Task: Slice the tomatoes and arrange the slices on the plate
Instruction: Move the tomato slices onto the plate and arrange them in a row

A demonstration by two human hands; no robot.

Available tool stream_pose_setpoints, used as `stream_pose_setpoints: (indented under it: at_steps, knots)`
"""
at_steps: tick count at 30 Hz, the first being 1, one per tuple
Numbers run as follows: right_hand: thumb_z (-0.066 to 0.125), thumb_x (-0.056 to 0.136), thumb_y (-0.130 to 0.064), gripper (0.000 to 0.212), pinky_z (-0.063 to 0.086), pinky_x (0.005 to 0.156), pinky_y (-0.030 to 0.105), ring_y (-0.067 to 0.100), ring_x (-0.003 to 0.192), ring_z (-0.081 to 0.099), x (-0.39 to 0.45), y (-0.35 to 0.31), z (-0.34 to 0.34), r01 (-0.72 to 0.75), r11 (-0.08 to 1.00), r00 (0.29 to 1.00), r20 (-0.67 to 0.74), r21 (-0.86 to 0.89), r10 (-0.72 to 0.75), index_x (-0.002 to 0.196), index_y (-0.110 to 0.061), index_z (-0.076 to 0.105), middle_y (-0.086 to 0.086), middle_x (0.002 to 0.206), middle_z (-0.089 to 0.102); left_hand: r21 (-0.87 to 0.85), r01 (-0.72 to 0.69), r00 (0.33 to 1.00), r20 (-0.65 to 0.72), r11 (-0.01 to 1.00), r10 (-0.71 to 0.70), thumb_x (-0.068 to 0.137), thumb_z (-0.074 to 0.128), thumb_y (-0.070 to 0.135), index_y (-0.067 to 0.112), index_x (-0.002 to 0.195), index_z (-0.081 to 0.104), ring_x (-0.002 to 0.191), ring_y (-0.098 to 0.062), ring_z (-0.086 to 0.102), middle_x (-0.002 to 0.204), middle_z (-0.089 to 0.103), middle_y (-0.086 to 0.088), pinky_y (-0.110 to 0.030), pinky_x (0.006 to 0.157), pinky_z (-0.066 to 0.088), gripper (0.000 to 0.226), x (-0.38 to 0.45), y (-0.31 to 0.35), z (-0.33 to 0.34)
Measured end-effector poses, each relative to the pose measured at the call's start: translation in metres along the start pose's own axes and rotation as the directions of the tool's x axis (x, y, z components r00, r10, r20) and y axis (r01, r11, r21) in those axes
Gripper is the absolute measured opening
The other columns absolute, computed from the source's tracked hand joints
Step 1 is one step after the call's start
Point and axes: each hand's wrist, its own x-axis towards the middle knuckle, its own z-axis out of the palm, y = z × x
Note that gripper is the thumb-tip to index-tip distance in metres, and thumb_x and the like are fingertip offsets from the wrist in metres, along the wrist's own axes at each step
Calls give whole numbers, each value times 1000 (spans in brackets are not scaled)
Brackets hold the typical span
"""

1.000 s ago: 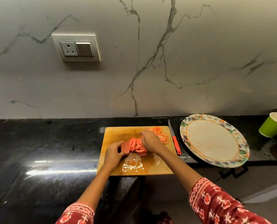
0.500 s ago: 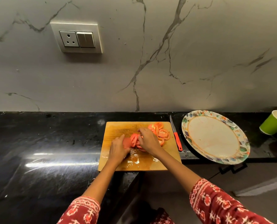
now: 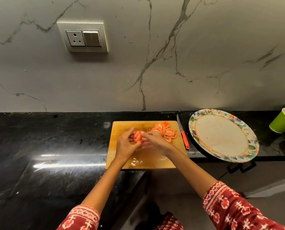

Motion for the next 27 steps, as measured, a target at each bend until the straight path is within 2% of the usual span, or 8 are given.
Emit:
stream_pose_setpoints:
  at_steps: [3,6,10,14,20,22,24,27]
  knots:
    - [56,93,-19,30,54,82,36,23,93,65,-7,-3,-12,32,997,999,-32,77,-30,116,-1,59,18,110,65,-23,-74,996,52,997,76,68,80,10,4,133,46,106,-20,61,124,58,-14,-28,86,54,73,0,16,15]
    - [60,89,-8,28,57,73,31,22,91,66,-15,-6,-38,27,991,998,-54,132,-20,117,-2,58,17,110,65,-76,-96,992,75,992,102,69,79,17,5,133,45,107,-16,59,122,59,-9,-26,85,53,73,3,26,28]
    - [61,85,2,19,57,63,24,19,78,64,-28,-8,-90,23,991,988,-154,131,-2,102,-5,57,12,89,63,-19,-76,988,131,997,78,75,75,18,8,128,53,98,-11,59,114,63,-7,-18,79,49,59,13,34,58]
    - [58,84,7,12,54,54,18,18,68,59,-36,1,-152,31,999,942,-336,43,-14,90,-3,55,17,86,59,25,-69,965,254,997,61,79,70,7,6,123,55,88,-10,58,104,63,-4,-13,75,44,47,23,54,104]
    - [67,83,-4,31,56,55,20,19,76,61,-55,25,-277,-119,980,848,-530,-161,16,111,5,58,18,106,56,32,-104,904,420,994,81,77,67,0,2,110,64,79,-11,61,93,69,-10,-22,77,50,33,48,96,192]
    - [68,83,-9,30,56,60,23,20,80,61,-60,29,-319,-190,952,819,-574,-241,18,109,3,59,15,104,57,39,-110,886,457,993,80,79,66,1,0,113,62,80,-12,60,98,68,-13,-15,74,45,35,54,109,221]
    - [67,83,-10,25,56,67,29,22,78,62,-63,31,-354,-271,915,795,-605,-298,39,104,2,61,13,98,57,48,-102,870,488,994,65,81,65,2,-2,120,57,82,-15,59,103,67,-16,-11,72,40,40,60,121,247]
    - [71,80,-12,14,55,71,33,25,78,66,-63,31,-398,-364,858,778,-625,-363,65,78,-10,58,12,92,62,59,-89,858,511,994,47,82,65,5,-2,120,57,88,-23,64,105,67,-17,-16,77,43,40,69,136,287]
